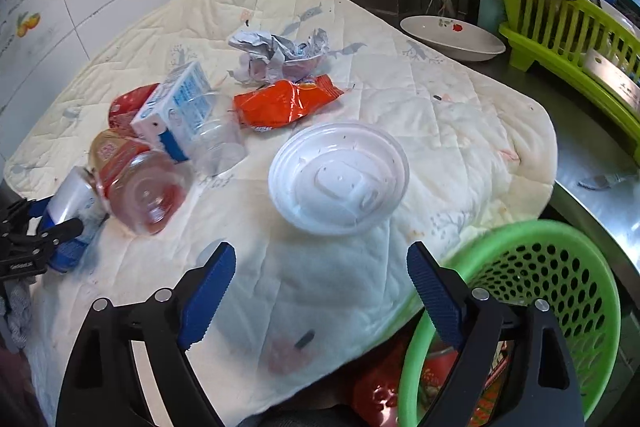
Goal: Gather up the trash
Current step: 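Grasp the blue-and-silver can with left while right grasps the white plastic lid, then carry the white lid into the basket and open right while left carries the can over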
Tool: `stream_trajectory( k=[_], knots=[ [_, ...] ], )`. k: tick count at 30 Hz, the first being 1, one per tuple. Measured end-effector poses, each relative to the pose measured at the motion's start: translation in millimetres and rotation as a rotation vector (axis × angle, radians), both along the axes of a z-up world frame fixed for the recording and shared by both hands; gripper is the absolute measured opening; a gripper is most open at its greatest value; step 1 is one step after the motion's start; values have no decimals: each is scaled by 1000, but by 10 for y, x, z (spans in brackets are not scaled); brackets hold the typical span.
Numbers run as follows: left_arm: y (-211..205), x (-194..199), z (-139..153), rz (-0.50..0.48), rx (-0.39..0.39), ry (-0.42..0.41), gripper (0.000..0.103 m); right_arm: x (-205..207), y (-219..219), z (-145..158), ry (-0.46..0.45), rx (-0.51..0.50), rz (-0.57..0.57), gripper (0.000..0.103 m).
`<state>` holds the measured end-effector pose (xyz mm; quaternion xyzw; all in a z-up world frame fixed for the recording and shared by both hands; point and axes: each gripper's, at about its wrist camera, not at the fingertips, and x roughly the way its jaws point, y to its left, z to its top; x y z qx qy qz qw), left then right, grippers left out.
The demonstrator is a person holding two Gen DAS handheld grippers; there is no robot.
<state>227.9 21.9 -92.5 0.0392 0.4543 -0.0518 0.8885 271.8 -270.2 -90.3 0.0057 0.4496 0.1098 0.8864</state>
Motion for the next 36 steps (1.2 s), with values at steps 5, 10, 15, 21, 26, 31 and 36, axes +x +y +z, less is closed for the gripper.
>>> stream_trajectory(
  k=[5,10,15,21,26,31,36],
  knots=[
    [-10,28,-18,-11,-8,4,74,209,42,-77,7,-31,0,91],
    [-10,62,-22,-22,-26,13,69,378,41,-143,14,-47,-1,91],
    [-13,94,-26,-30,-30,19,69,531,41,-226,37,-49,-2,92],
    [-29,112,-23,-36,-32,17,70,613,72,-260,29,-67,-5,92],
    [-63,126,-27,-48,-30,20,75,621,92,-269,27,-85,-9,91],
    [-69,150,-51,-41,-23,23,74,568,109,-245,11,-101,-6,90],
    [-45,127,-38,-36,-41,15,68,454,92,-188,1,-74,-4,90]
  ],
)
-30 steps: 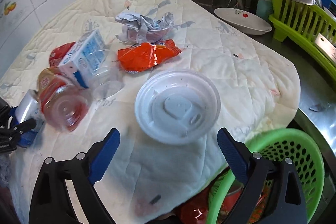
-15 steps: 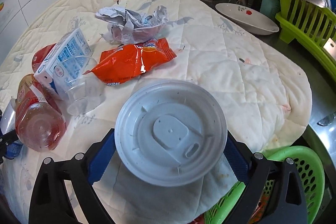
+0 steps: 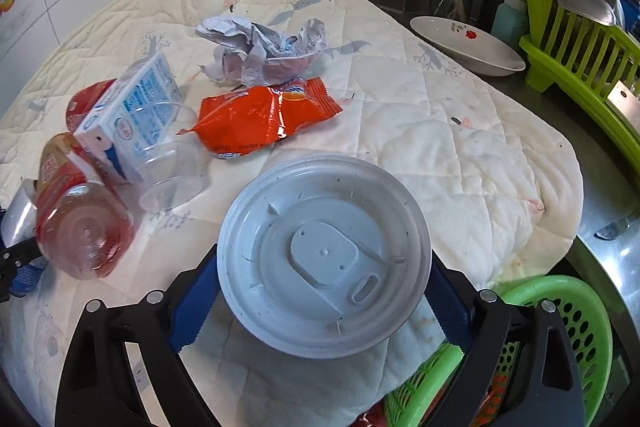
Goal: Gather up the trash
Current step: 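Carry the white lid into the basket and open right while left carries the can over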
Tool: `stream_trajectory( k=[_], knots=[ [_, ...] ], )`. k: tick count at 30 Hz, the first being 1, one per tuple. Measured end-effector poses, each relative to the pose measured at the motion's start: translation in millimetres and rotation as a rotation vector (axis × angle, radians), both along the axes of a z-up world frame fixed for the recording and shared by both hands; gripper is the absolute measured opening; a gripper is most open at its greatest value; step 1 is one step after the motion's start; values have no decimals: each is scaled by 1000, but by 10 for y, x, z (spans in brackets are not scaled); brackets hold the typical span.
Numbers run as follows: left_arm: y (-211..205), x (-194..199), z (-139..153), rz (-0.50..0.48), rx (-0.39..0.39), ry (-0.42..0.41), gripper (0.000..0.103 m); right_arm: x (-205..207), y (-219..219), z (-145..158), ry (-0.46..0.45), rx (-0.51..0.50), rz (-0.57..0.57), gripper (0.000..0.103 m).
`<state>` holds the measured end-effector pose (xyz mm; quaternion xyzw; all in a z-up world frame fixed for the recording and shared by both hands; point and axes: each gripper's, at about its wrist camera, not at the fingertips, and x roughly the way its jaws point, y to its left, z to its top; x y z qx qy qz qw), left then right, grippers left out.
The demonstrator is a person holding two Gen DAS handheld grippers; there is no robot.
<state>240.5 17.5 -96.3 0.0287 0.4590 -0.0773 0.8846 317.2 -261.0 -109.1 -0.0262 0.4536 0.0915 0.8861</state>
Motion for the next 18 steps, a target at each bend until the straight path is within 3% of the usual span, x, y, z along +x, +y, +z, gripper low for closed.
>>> stream_trajectory(
  k=[18],
  knots=[
    [-84,-579,349,-46,-63,-67,66,-792,-221,324,-65,58,-32,90]
  ],
)
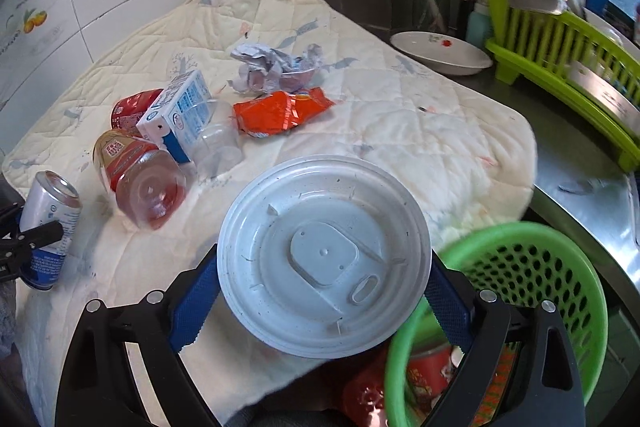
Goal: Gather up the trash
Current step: 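Carry the white lid into the basket and open right while left carries the can over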
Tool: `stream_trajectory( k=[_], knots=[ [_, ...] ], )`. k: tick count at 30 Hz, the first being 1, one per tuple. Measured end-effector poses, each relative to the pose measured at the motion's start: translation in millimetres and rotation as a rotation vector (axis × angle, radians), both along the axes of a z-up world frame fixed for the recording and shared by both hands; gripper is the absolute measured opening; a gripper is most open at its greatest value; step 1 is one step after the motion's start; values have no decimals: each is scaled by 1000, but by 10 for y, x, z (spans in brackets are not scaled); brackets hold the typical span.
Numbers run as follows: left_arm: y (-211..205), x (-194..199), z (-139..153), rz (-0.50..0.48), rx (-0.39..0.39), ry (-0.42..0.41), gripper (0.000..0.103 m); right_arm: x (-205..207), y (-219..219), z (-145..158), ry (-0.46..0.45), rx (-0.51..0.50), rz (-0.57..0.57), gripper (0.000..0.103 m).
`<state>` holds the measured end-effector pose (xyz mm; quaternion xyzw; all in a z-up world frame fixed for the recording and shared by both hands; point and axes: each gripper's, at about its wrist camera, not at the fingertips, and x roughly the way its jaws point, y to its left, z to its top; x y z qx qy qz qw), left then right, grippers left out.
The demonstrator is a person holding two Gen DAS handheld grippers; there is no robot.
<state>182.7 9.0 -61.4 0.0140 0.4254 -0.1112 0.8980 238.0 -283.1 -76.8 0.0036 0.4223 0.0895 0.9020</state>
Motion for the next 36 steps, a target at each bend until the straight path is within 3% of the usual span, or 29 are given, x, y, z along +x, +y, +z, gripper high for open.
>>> stream_trajectory(
  k=[8,19,26,36],
  knots=[
    [-356,-158,185,-89,-50,-22,66,-357,-590,-77,29,-22,-118,90],
    [-1237,-175,224,-247,-62,-13,66,-774,-1501,-423,106,-10,-300,90],
    [-1815,-156,260,-338,-62,-8,66,-881,-1841,-577,130,35,-357,91],
    [-2441,-36,229,-421,-63,7,66,-1014,-2004,-587,104,73,-374,93]
  ],
)
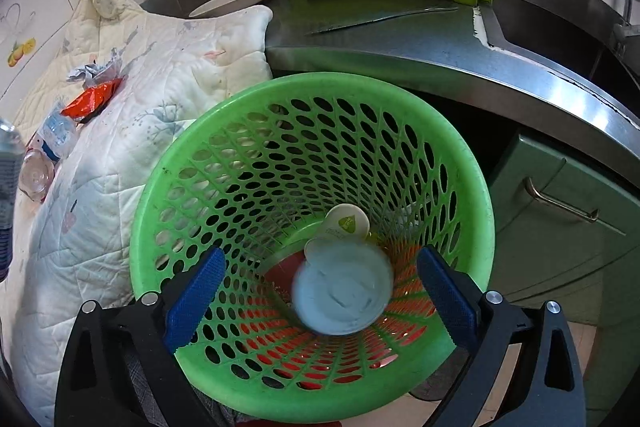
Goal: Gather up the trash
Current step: 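Carry the white lid into the basket and open right while left carries the can over, then lower the blue-and-silver can into the basket and open the left gripper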
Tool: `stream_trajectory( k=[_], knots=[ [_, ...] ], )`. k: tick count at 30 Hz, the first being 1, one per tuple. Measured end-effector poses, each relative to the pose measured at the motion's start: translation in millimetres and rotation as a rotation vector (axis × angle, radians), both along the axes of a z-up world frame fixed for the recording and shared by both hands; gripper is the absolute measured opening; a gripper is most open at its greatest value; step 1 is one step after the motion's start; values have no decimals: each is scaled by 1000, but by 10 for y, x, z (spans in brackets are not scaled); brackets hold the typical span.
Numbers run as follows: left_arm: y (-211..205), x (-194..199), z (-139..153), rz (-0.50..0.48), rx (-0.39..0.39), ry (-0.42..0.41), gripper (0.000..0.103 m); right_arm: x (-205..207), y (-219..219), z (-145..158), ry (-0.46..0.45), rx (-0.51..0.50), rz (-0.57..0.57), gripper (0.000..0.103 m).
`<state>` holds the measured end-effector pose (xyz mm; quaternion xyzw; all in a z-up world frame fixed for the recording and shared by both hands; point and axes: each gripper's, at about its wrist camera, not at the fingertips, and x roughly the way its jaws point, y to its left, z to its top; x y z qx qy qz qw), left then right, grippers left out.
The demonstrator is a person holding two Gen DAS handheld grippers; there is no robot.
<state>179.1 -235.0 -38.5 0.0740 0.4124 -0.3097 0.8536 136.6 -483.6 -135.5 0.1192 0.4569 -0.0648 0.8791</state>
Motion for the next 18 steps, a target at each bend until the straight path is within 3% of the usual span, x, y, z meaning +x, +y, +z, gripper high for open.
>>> stream_trajectory(
  k=[10,18],
  knots=[
    [-602,148,-194,-64,11,46,67,-176,-41,219,-91,4,-6,93],
    [-1065,263,-483,-100,38,104,67,-330,-101,294,-106,-14,-4,93]
  ],
)
